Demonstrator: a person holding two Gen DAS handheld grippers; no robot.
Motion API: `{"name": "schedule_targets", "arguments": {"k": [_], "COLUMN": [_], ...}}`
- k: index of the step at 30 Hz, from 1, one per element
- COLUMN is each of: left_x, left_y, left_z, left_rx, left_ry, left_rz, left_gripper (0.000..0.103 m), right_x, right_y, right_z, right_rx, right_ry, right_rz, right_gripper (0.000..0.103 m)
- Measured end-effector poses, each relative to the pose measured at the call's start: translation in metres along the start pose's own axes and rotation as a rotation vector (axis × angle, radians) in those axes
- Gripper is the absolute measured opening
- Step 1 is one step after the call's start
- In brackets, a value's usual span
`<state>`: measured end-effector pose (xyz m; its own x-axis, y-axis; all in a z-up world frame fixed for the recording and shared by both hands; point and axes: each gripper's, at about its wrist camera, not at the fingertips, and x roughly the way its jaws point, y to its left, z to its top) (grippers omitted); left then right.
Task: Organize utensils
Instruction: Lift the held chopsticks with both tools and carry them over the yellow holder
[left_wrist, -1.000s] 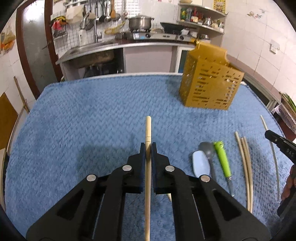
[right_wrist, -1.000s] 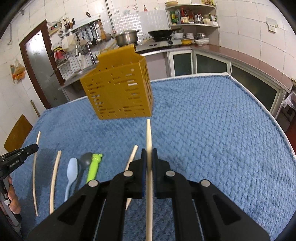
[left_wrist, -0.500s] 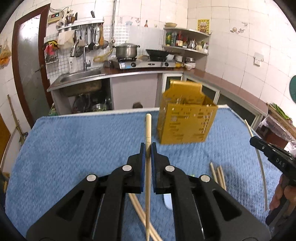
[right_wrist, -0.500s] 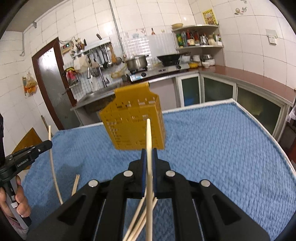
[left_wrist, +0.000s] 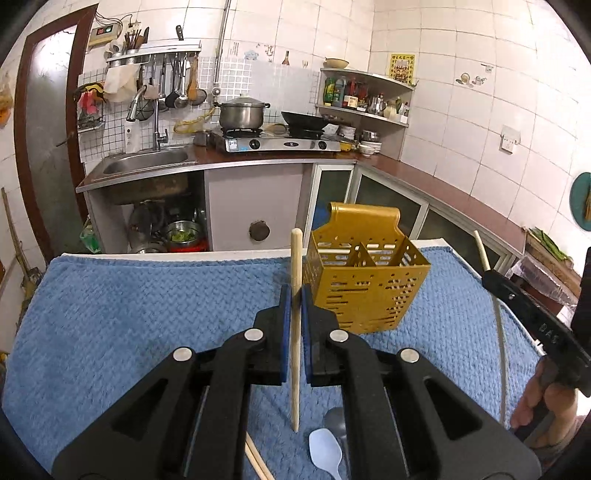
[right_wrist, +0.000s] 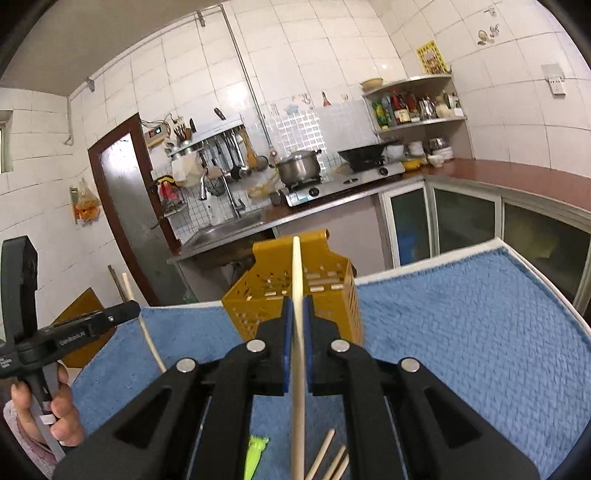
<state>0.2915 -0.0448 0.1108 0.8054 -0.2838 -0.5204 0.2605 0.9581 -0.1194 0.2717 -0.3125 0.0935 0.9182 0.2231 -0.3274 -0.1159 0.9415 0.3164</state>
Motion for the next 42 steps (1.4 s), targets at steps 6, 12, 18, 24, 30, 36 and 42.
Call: {"name": "schedule_targets", "arguments": {"k": [6, 12, 18, 24, 30, 36, 42], "left_x": [-0.004, -0.011, -0.016, -0.009, 0.009, 0.044, 0.078], "left_y": [-0.012, -0.025, -0.042, -0.049, -0.058, -0.057, -0.049], "left_z": [0.014, 0.048, 0.092, 0.13, 0.147, 0.132, 0.112], "left_rx": [0.048, 0.073, 0.09, 0.062, 0.076, 0.082, 0.073], "left_ry": [-0.025, -0.059, -0.118, -0.176, -0.227, -0.229, -0.208], "left_rz": [-0.013, -0.042, -0.068, -0.077, -0.075, -0.06, -0.063], "left_gripper": [0.004, 0.004, 0.004, 0.004, 0.004, 0.004, 0.004], "right_x": [0.016, 0.027, 0.034, 0.049, 0.066, 0.082, 0.099], "right_y": [-0.004, -0.004, 0.004, 0.005, 0.01, 0.004, 0.002], "right_z": [0.003, 0.02, 0.057, 0.084, 0.097, 0.096, 0.084], "right_rx": [0.03, 0.041, 0.017, 0.027, -0.005, 0.045, 0.035], "right_ry": [0.018, 0.014, -0.093, -0.191, -0.356, -0.493, -0.531], "right_rz": [0.018, 0.026, 0.032, 0.023, -0.002, -0.004, -0.018], "right_gripper": [0.006, 0.006, 0.006, 0.006, 0.006, 0.006, 0.006]}}
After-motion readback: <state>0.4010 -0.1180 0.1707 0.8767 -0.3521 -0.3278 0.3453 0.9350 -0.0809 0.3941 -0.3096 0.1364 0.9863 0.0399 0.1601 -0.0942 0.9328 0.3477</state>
